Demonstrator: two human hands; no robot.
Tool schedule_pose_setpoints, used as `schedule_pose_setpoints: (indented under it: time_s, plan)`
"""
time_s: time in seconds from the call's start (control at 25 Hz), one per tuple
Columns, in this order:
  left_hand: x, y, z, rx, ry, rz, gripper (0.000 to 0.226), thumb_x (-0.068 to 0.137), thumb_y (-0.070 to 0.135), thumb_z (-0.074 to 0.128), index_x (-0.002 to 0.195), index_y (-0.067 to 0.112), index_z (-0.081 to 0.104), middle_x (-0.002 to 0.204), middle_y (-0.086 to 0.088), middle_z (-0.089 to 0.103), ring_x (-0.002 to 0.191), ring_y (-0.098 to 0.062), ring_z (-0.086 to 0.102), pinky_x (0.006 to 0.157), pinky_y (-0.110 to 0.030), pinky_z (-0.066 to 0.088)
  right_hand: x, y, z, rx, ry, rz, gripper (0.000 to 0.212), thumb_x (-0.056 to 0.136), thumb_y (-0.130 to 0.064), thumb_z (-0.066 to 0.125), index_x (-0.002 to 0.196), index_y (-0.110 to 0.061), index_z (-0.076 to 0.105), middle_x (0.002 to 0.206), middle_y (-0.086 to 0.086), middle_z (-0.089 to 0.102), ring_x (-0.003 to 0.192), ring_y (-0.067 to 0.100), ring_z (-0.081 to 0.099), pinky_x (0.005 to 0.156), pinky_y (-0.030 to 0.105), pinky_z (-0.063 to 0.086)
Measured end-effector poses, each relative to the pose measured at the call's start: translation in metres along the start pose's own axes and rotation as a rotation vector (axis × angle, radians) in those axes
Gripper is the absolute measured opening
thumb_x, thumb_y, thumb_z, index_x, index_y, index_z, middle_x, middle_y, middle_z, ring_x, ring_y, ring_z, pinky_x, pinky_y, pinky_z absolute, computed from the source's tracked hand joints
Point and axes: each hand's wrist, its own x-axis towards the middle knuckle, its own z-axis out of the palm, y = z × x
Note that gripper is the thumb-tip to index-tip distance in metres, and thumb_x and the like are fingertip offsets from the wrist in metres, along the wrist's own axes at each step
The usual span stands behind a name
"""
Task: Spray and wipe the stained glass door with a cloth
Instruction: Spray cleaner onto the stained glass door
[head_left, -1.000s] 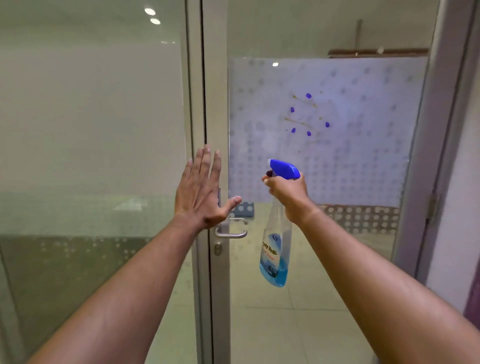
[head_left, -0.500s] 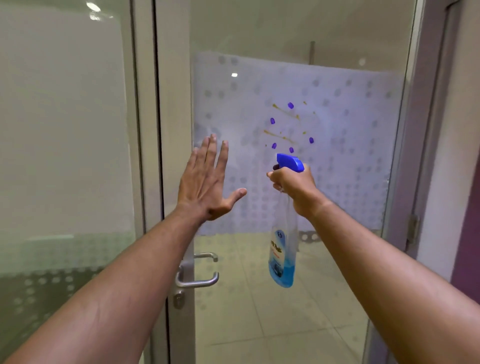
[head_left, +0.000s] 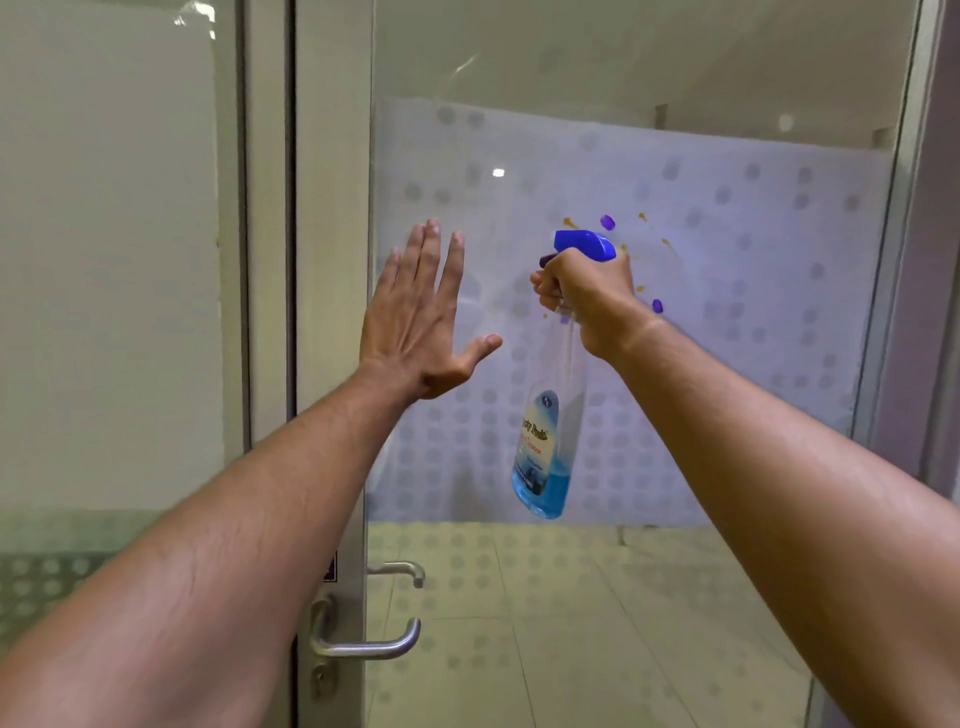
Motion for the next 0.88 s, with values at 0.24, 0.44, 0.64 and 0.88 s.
schedule_pose_setpoints:
  time_s: [0.24,0.44,0.64,0.88]
  plan:
    - [0.019,-0.01,0.006,-0.014,0.005,0.034,0.105,0.084,0.075,0.032,0.156,0.011,-0.011,0.164,-0.018,-0.011,0.152,-0.031,-0.01,0.124,-0.047,0.003,0.022,-0.02,0.023,0.002,0.027,0.005,0.054,0.068,0.003,0.055,0.122,0.003,0.055,0.096,0.016,0.072,0.076,0.02,0.073,0.057,0.025,0.059]
    - [0.032,-0.02,0.011,-0.037,0.043,0.041,0.105,0.083,0.075,0.03,0.156,0.01,-0.009,0.164,-0.018,-0.01,0.153,-0.031,-0.009,0.124,-0.047,0.004,0.032,-0.024,0.034,-0.031,0.076,-0.022,0.052,0.068,-0.001,0.054,0.12,0.003,0.056,0.093,0.017,0.072,0.077,0.02,0.073,0.06,0.028,0.061]
    - [0.036,-0.019,0.019,-0.059,0.045,0.046,0.105,0.082,0.075,0.028,0.156,0.01,-0.009,0.164,-0.018,-0.01,0.153,-0.03,-0.009,0.124,-0.047,0.004,0.04,-0.02,0.032,-0.101,0.119,-0.052,0.048,0.069,-0.007,0.055,0.116,0.001,0.058,0.094,0.016,0.072,0.078,0.02,0.073,0.064,0.031,0.063]
    - [0.038,-0.019,0.024,-0.059,0.046,0.044,0.105,0.082,0.076,0.026,0.156,0.01,-0.009,0.164,-0.018,-0.01,0.153,-0.03,-0.01,0.124,-0.047,0.003,0.048,-0.021,0.028,-0.142,0.212,-0.085,0.017,0.071,-0.009,0.056,0.087,-0.009,0.051,0.083,0.013,0.07,0.073,0.022,0.072,0.066,0.037,0.064]
